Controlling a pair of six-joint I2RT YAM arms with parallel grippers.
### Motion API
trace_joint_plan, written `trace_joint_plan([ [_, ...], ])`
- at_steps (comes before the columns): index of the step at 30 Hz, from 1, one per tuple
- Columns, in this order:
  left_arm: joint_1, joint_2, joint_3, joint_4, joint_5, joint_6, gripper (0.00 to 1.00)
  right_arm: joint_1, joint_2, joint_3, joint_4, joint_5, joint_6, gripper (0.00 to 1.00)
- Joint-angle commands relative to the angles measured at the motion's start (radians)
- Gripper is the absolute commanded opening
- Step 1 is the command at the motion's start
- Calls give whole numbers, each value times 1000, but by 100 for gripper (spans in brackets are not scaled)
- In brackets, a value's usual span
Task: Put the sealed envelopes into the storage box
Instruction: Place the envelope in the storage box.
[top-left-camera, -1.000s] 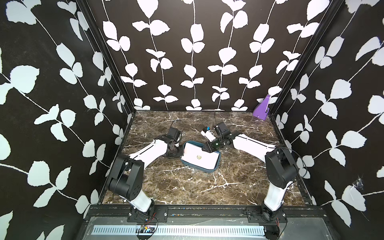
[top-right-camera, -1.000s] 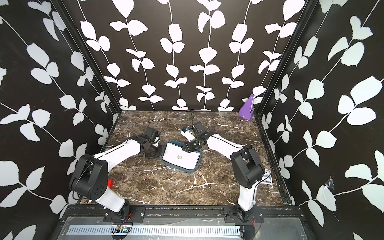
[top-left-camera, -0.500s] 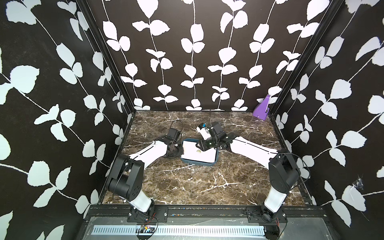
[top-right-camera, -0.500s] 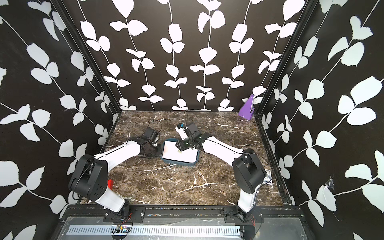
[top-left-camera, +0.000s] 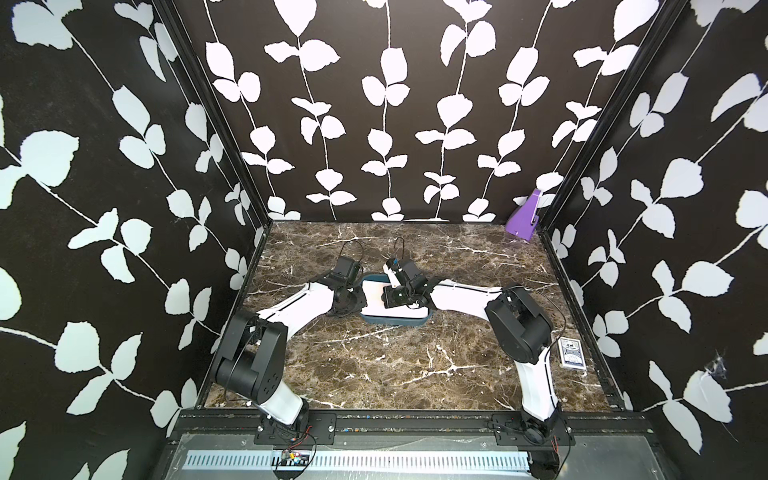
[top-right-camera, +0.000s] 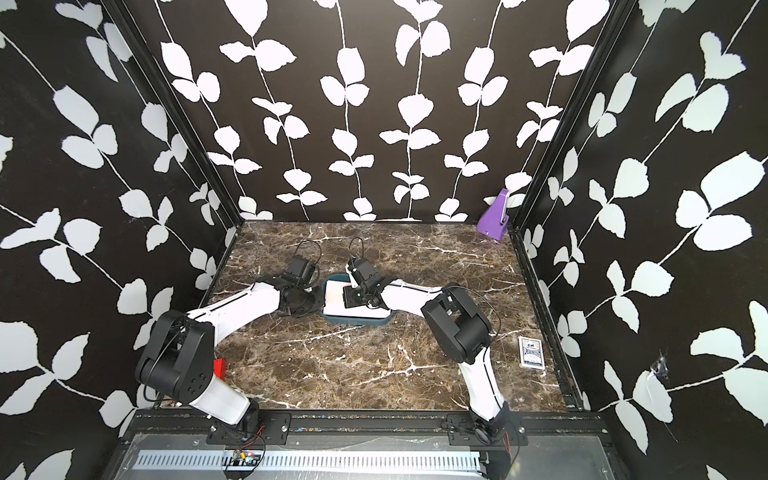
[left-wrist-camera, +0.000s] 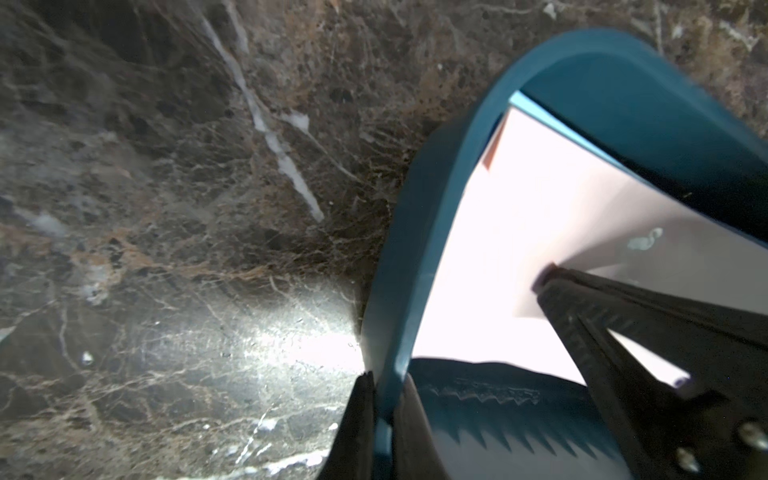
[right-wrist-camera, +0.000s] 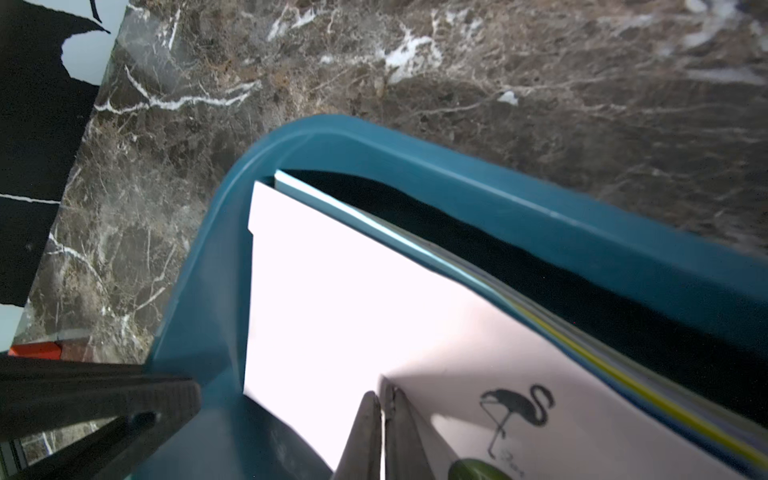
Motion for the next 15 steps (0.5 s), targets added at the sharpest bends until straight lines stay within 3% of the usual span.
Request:
trace_joint_plan([
  [1,5,-57,-12,7,-54,-22,5,9,-15,19,-88,-5,3,9],
  [5,5,-40,-7,21,-66,-40,5,7,-103,20,-56,-14,18,17],
  [9,5,3,34,45,-93,-40,6,-26,-211,92,-156,46,3,28],
  [12,5,58,96,31,-90,-18,7,-96,-277,66,-211,47,22,47],
  [13,5,72,115,34,-80,-4,13,-121,-301,40,-229,58,18,55],
  [15,5,87,148,22,-68,21,26,-169,-348,-29,-258,80,12,82],
])
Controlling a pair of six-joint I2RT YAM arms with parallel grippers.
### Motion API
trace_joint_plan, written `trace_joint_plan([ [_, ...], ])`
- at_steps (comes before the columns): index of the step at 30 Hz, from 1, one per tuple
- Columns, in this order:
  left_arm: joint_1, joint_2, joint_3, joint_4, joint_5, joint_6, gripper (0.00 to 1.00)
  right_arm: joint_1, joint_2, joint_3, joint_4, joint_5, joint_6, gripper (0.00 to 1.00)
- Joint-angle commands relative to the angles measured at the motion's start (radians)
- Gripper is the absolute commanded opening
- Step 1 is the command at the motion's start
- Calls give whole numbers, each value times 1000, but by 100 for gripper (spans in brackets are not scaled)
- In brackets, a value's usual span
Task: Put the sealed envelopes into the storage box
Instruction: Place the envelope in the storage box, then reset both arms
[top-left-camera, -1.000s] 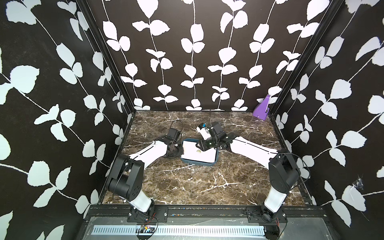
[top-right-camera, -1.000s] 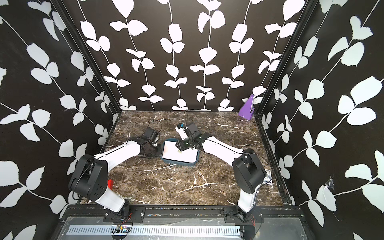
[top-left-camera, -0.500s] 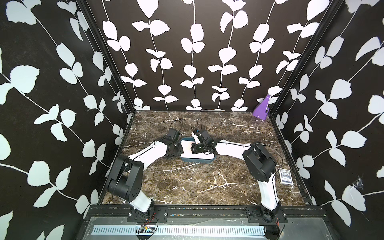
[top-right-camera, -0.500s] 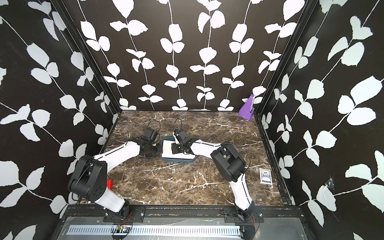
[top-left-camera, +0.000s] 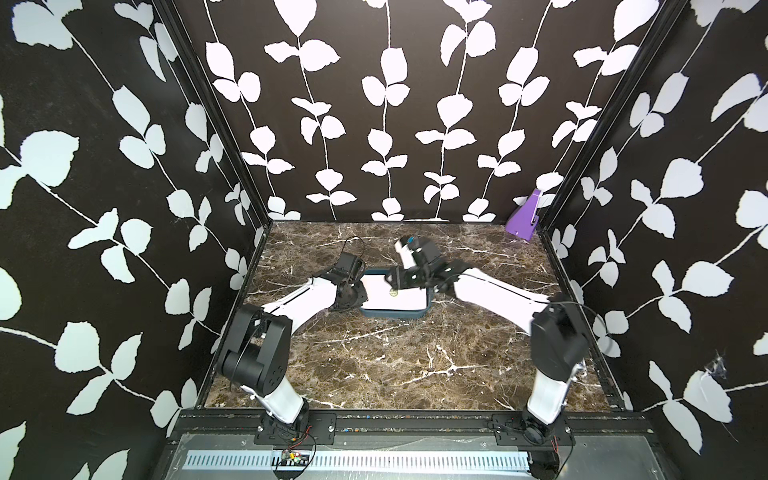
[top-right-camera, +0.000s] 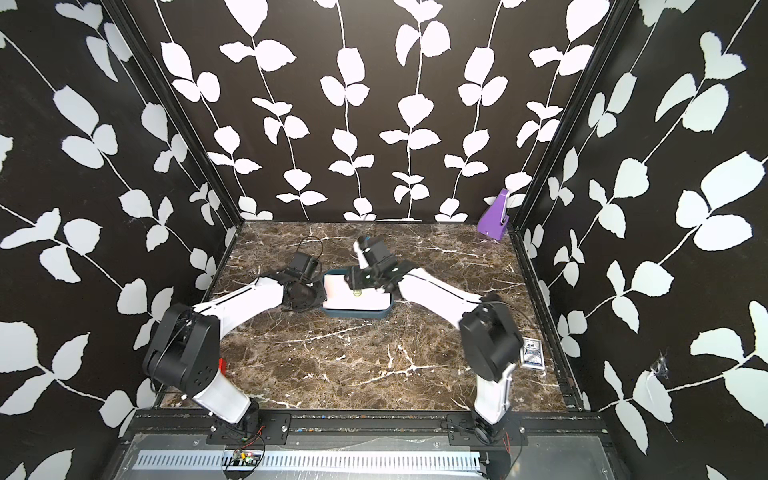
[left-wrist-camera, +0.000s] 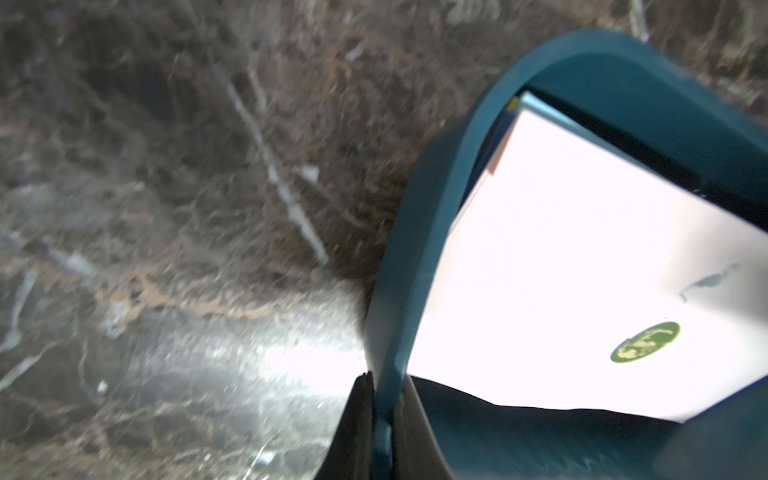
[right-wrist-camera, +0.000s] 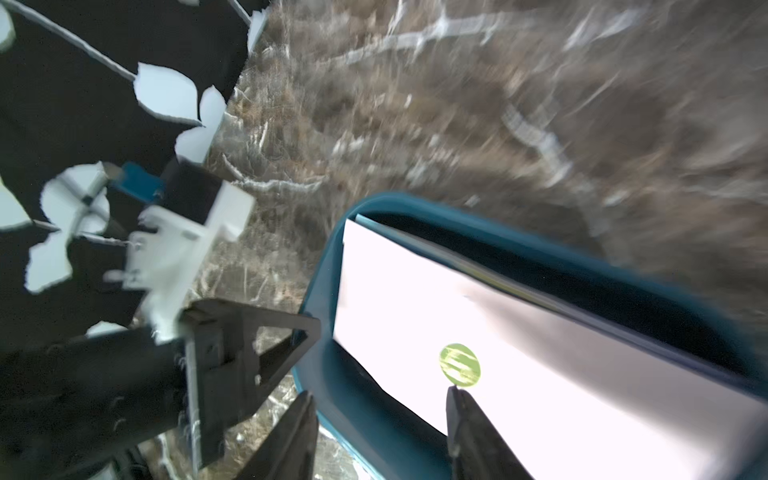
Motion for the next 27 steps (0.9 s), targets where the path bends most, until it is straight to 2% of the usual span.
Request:
trace_joint_plan([
  [1,5,3,70,7,-14,52,28,-89,-79,-97,-90,70,-3,99],
  [2,4,-5,78,0,-19,71,32,-113,-102,-143,-89,77,-8,99],
  [4,4,-41,96,-14,-32,116,50,-164,-157,-216,-100,102,-31,99],
  [5,4,-62,110,-34,-44,141,65,-189,-165,-242,-117,114,-56,99],
  [6,5,-81,131,-58,-55,173,98,-211,-208,-260,-146,143,-79,99],
  [10,6,-112,223,-179,-125,302,99,-317,-334,-374,-178,274,-165,99],
  [14,7,-157,217,-164,-268,424,99,-441,-509,-559,-50,431,-315,99],
  [17,13,-235,112,5,-383,514,99,-493,-583,-742,174,527,-478,100],
  [20,22,-313,-76,304,-465,629,99,-576,-575,-878,421,484,-512,100],
  [23,32,-353,-234,561,-506,790,99,-617,-490,-969,671,484,-542,99],
  [24,40,-360,-274,616,-514,831,99,-621,-453,-986,743,464,-558,99],
  [27,103,-374,-344,637,-528,815,99,-627,-405,-1021,911,384,-576,99],
])
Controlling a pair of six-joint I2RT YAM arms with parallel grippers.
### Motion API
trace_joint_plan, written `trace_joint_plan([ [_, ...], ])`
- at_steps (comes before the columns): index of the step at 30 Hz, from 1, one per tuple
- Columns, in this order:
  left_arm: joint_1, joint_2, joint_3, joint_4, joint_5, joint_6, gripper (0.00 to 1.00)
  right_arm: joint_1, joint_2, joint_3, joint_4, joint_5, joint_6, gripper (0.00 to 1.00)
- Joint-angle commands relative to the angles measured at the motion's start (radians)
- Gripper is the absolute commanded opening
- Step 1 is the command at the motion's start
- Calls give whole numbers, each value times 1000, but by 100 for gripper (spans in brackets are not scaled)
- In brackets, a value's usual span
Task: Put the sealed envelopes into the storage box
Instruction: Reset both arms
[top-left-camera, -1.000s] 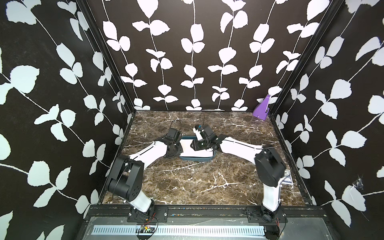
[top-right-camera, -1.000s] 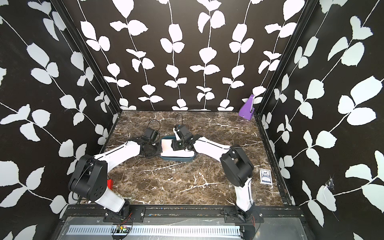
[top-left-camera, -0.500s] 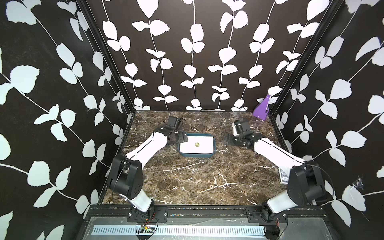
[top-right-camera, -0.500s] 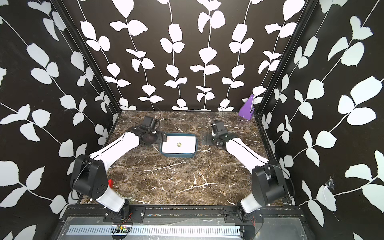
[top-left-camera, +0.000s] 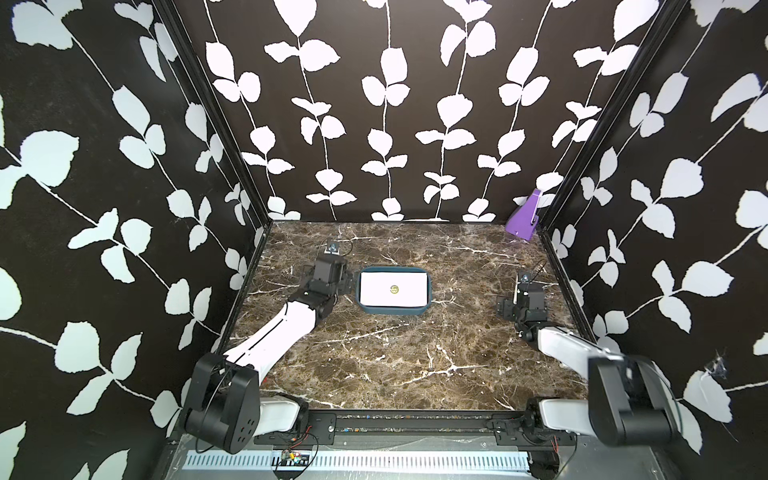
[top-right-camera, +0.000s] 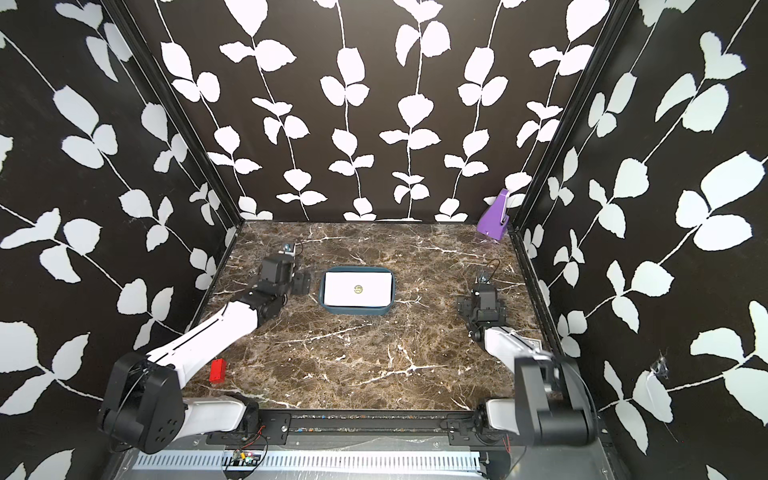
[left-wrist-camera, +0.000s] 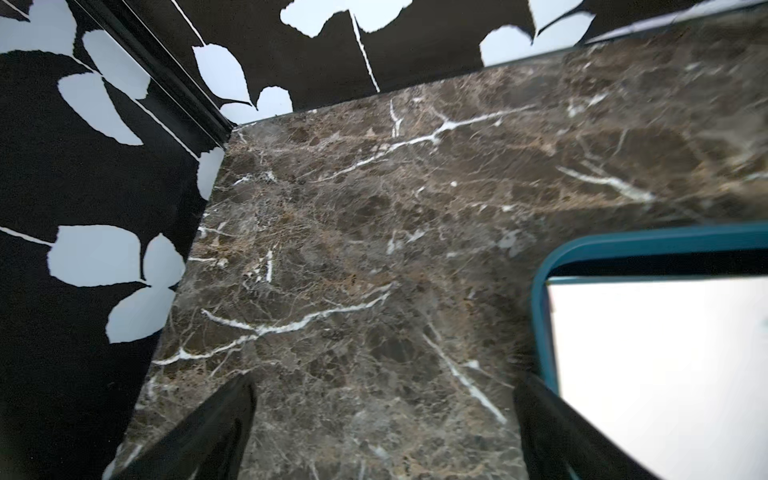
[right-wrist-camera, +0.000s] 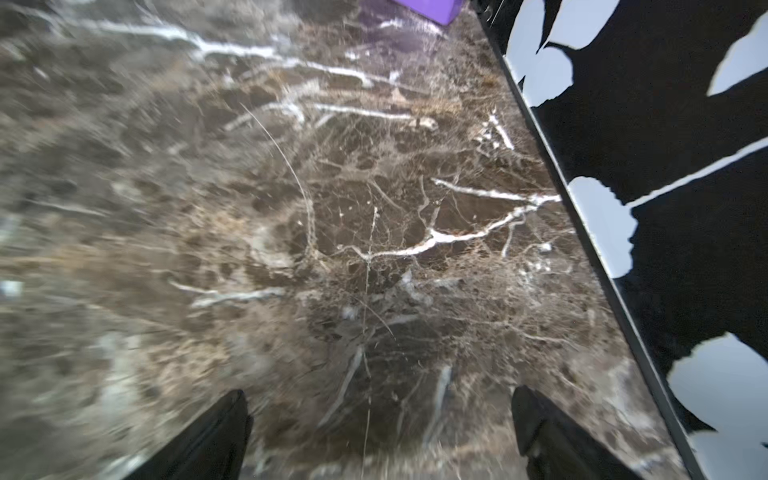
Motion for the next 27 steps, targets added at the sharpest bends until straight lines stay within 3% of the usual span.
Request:
trace_joint_plan([
  [1,68,-49,-92,212,-41,88,99,-9,33,-65,439,-97,-65,99],
  [2,91,-58,-129,249,-2,83,99,-18,69,-73,469,-105,-54,99],
  [4,126,-52,-217,393,46,80,99,-25,198,-134,739,-82,-41,99],
  [6,133,-3,-261,496,36,113,99,-25,141,-115,607,-84,-37,99],
  [9,173,117,-289,636,98,133,99,-23,169,-86,597,40,5,99],
  [12,247,175,-297,712,276,140,99,-16,162,-80,570,46,-3,99],
  [15,319,260,-376,947,435,112,99,-6,155,-68,535,52,-10,99],
  [17,320,243,-362,873,456,119,99,-6,158,-68,542,52,-12,99],
  [27,321,247,-363,891,456,118,99,-3,161,-63,537,46,-18,99],
])
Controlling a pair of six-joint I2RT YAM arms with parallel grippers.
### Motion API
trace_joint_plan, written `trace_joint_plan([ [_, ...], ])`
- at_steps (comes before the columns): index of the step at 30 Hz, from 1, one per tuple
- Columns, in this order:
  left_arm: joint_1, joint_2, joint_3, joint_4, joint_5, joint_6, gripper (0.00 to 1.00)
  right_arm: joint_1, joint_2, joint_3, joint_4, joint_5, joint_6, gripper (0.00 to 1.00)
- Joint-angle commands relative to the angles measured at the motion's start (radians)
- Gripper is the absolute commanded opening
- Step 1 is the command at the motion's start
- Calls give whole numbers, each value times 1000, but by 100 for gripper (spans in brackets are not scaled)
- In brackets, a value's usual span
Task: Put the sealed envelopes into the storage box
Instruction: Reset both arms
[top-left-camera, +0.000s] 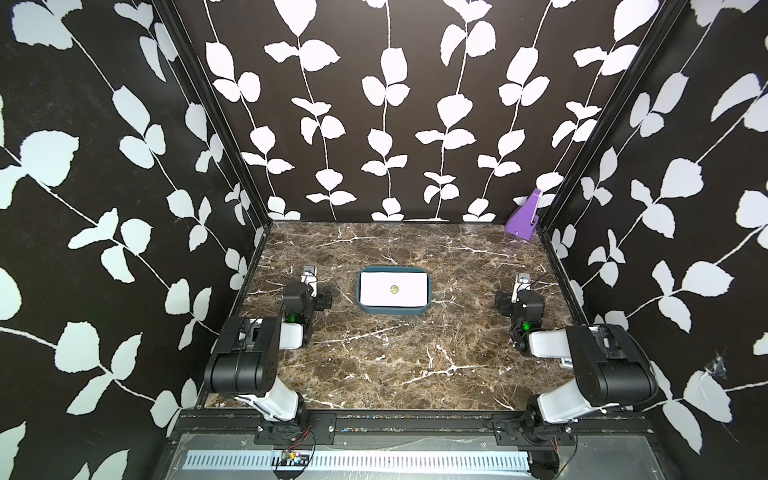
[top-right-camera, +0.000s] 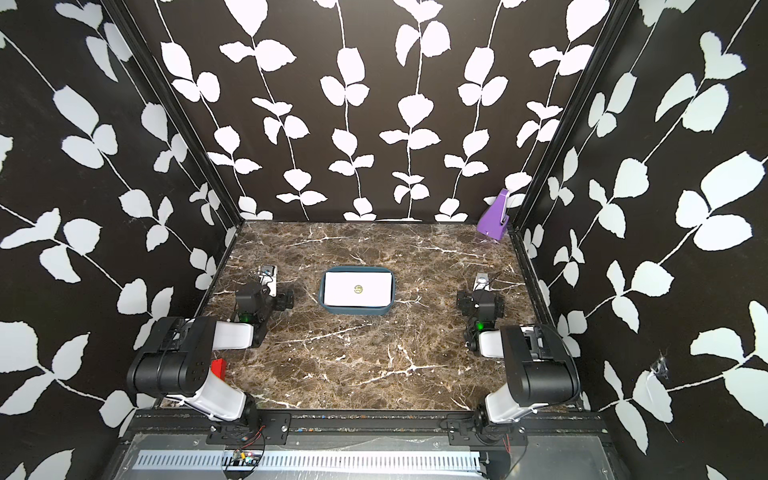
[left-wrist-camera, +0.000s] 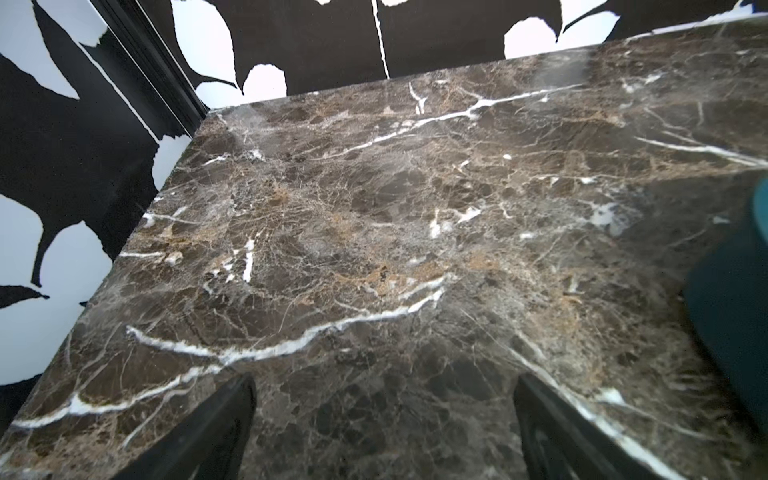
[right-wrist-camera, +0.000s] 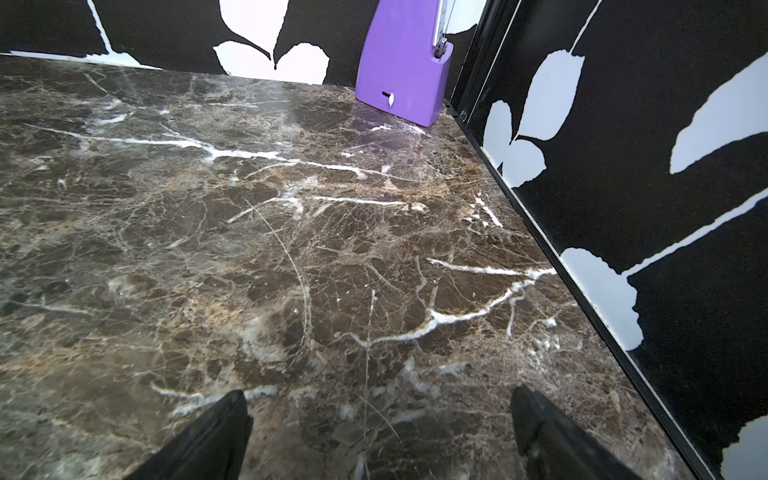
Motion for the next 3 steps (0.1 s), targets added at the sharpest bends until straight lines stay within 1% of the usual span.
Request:
trace_joint_plan([
  [1,-2,-22,0,33,26,3,99,6,-3,31,25,19,1,99],
  [3,-2,-23,0,34,26,2,99,6,-5,28,27,19,0,99],
])
